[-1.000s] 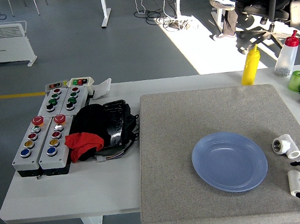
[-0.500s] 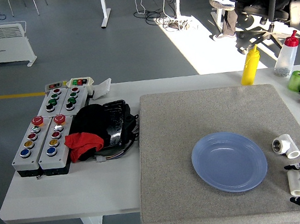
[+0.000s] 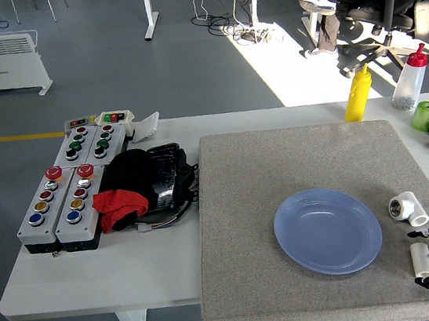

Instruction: Pick pipe place plate twice

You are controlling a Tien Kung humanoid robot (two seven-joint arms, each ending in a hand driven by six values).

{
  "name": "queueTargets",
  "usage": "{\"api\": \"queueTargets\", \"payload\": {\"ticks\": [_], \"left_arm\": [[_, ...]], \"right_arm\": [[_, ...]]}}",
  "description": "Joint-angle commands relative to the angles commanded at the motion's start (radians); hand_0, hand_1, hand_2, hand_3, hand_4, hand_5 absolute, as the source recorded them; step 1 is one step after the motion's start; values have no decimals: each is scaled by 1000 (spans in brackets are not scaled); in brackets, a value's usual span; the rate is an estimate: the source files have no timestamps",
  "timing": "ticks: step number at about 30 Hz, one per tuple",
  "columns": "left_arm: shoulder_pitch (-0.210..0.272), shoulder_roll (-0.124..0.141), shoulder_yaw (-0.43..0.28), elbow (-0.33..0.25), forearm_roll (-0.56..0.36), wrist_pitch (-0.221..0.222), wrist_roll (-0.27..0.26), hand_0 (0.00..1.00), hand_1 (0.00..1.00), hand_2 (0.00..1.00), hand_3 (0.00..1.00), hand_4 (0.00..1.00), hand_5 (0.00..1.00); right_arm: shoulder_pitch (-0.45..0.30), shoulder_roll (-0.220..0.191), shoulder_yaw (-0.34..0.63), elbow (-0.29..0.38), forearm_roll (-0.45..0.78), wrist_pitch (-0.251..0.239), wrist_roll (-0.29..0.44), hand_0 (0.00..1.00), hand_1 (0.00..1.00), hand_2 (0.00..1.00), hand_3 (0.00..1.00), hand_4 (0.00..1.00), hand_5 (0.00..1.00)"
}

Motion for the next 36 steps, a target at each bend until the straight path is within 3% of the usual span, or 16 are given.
{"api": "queueTargets", "payload": {"ticks": [5,6,11,12,17,18,23,24,36], "left_arm": [[-1,0,0,0,0,0,0,653,614,609,601,297,998],[-1,0,-1,0,1,0,0,652,614,609,601,297,998],[-1,-1,-2,0,2,1,0,652,614,609,601,297,998],[-1,-1,-2,0,1,1,0,652,614,609,601,297,998],[-2,0,-3,0,4,0,0,652,614,609,601,297,998],[-2,0,-3,0,3,0,0,653,614,608,601,296,998],[-2,0,-3,0,5,-1,0,653,614,608,601,296,998],[-2,0,-3,0,4,-1,0,653,614,609,601,297,998],[-2,0,-3,0,6,-2,0,653,614,608,601,296,998]], "right_arm": [[0,-1,-4,3,-12,10,-10,817,766,856,804,757,170],[0,-1,-6,3,-15,10,-10,679,698,793,785,742,151],[0,-2,-10,3,-26,2,3,679,698,793,785,742,151],[0,-1,-10,3,-29,-1,6,588,654,770,774,728,134],[1,-1,-9,1,-44,-32,33,588,654,770,774,728,134],[0,-1,-9,0,-46,-37,38,478,588,709,740,676,77],[-1,-1,-5,-2,-44,-45,46,478,588,709,740,676,77],[-1,-2,-3,-1,-39,-48,49,424,550,674,719,666,81],[-3,-3,5,1,-12,-81,86,352,490,614,693,644,74]]}}
